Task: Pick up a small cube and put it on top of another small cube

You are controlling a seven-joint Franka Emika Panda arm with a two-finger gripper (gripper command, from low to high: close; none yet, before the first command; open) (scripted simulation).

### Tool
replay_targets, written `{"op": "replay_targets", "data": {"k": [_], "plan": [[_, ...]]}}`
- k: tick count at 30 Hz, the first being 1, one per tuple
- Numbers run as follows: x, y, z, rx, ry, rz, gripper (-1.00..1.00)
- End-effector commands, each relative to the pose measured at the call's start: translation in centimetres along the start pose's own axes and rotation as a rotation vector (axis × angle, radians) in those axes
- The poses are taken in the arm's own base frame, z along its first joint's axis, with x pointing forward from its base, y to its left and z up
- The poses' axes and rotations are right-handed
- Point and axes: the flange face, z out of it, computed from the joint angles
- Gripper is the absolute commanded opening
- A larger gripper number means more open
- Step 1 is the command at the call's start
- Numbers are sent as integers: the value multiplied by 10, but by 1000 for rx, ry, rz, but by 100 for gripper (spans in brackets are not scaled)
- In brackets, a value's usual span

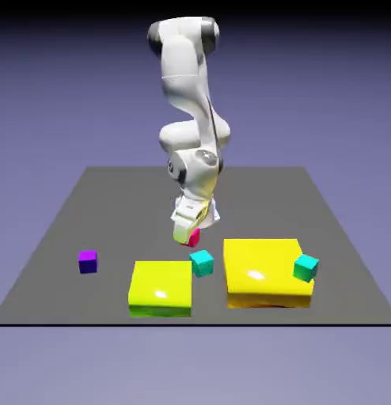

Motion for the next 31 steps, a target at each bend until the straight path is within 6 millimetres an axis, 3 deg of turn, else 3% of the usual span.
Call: {"op": "replay_targets", "data": {"k": [1,4,8,14,16,17,22,23,24,25,30,31], "plan": [[5,21,0,4,-14,62,-100],[14,85,0,20,-55,246,-100],[7,170,1,51,-95,484,-100],[-34,291,0,109,-117,820,-100],[-51,323,-1,126,-112,910,-100],[-51,323,-1,126,-112,910,-100],[-51,313,64,126,-112,909,-100],[-51,312,68,126,-112,910,-100],[-51,312,68,126,-112,910,100],[-51,312,68,126,-112,910,100],[-51,323,2,126,-112,909,100],[-51,323,-1,126,-112,910,100]]}}
